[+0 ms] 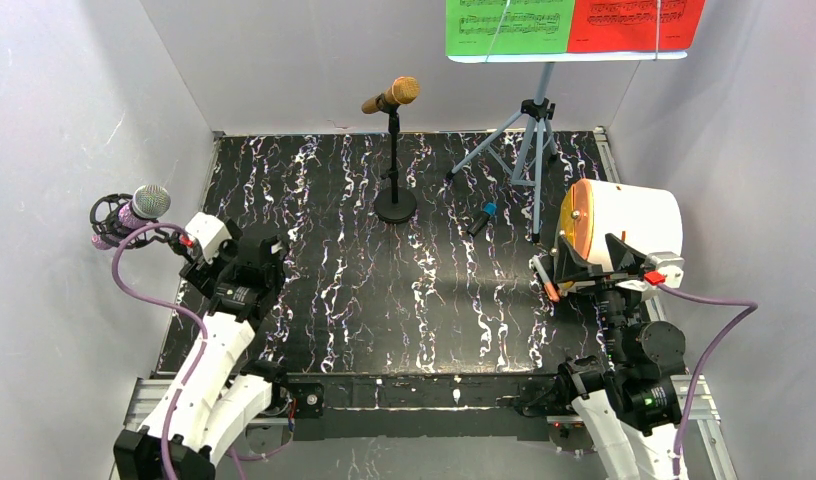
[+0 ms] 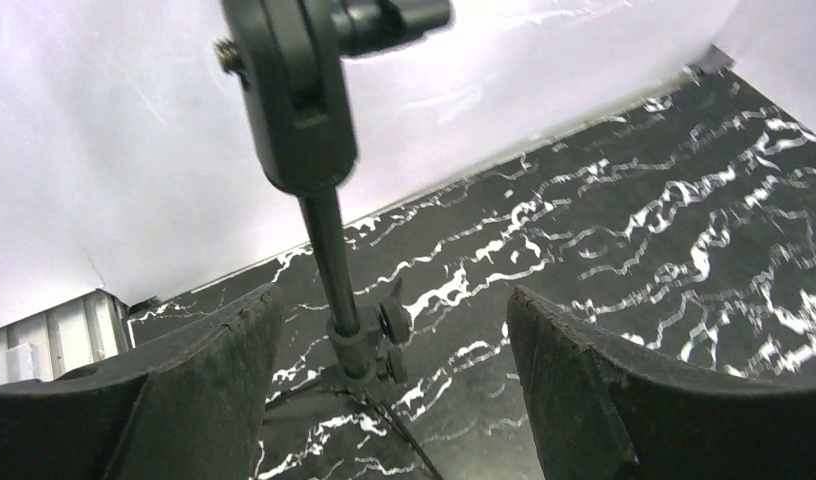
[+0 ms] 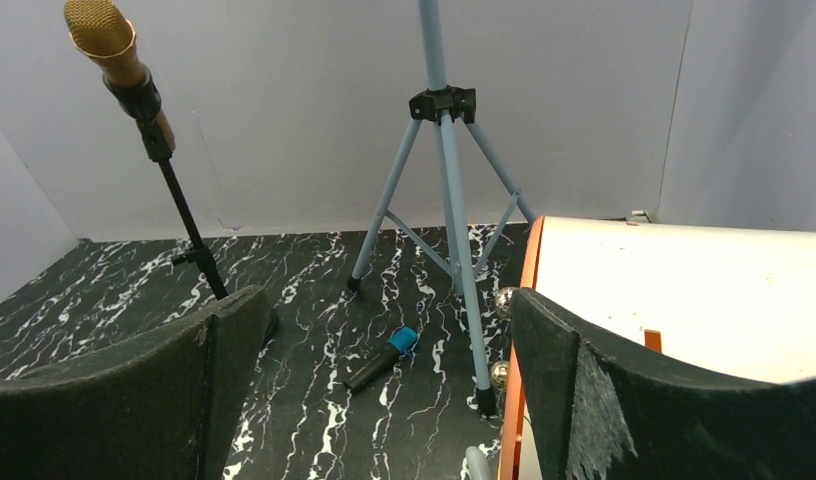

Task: Pack up the instrument practice props
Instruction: Pick up the microphone stand with the microphone from the corner of the board.

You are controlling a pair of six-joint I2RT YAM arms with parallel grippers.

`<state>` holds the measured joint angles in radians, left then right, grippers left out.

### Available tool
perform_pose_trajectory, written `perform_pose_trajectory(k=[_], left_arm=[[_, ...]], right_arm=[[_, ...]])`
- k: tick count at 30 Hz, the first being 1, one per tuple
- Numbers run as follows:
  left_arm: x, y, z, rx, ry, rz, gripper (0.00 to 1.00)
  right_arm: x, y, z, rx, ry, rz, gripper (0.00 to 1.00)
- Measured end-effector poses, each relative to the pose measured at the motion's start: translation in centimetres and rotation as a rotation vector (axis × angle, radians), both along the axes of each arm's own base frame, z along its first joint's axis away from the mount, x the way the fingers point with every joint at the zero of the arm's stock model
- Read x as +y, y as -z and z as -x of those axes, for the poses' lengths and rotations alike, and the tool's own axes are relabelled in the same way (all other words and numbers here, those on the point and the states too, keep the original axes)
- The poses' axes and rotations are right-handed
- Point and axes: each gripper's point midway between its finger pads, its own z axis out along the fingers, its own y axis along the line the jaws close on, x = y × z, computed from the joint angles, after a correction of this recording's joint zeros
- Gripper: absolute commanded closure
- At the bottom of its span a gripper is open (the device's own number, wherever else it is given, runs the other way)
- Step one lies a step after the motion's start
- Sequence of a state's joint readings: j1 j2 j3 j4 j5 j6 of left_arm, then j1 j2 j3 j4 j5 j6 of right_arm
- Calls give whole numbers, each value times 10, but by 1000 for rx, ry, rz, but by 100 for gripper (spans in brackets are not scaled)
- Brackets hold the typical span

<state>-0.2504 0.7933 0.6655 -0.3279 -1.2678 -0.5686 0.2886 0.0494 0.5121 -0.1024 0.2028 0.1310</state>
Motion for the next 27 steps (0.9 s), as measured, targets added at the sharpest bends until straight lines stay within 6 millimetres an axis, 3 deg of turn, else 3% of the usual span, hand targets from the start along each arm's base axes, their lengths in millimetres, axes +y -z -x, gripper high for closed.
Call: perform_pose_trajectory(k=[6, 12, 14, 17, 21, 25, 27], left_arm=[[27, 2, 2, -48, -141, 5, 21], [54, 16, -1, -58, -222, 29, 27], [55, 17, -8, -64, -209, 33, 38], [54, 19, -17, -76, -176, 34, 64], [55, 20, -20, -72, -143, 23, 87], [53, 19, -23, -41, -100, 6, 100], [52, 18, -26, -38, -73, 7, 100]], right_arm=[[2, 0, 1, -2, -12, -1, 1], [3, -2, 3, -11, -21, -3, 1], [3, -3, 4, -15, -21, -4, 1], [3, -3, 5, -18, -21, -5, 1], [3, -4, 5, -21, -20, -5, 1], [2, -4, 6, -23, -17, -7, 1], [2, -4, 6, -23, -17, -7, 1]])
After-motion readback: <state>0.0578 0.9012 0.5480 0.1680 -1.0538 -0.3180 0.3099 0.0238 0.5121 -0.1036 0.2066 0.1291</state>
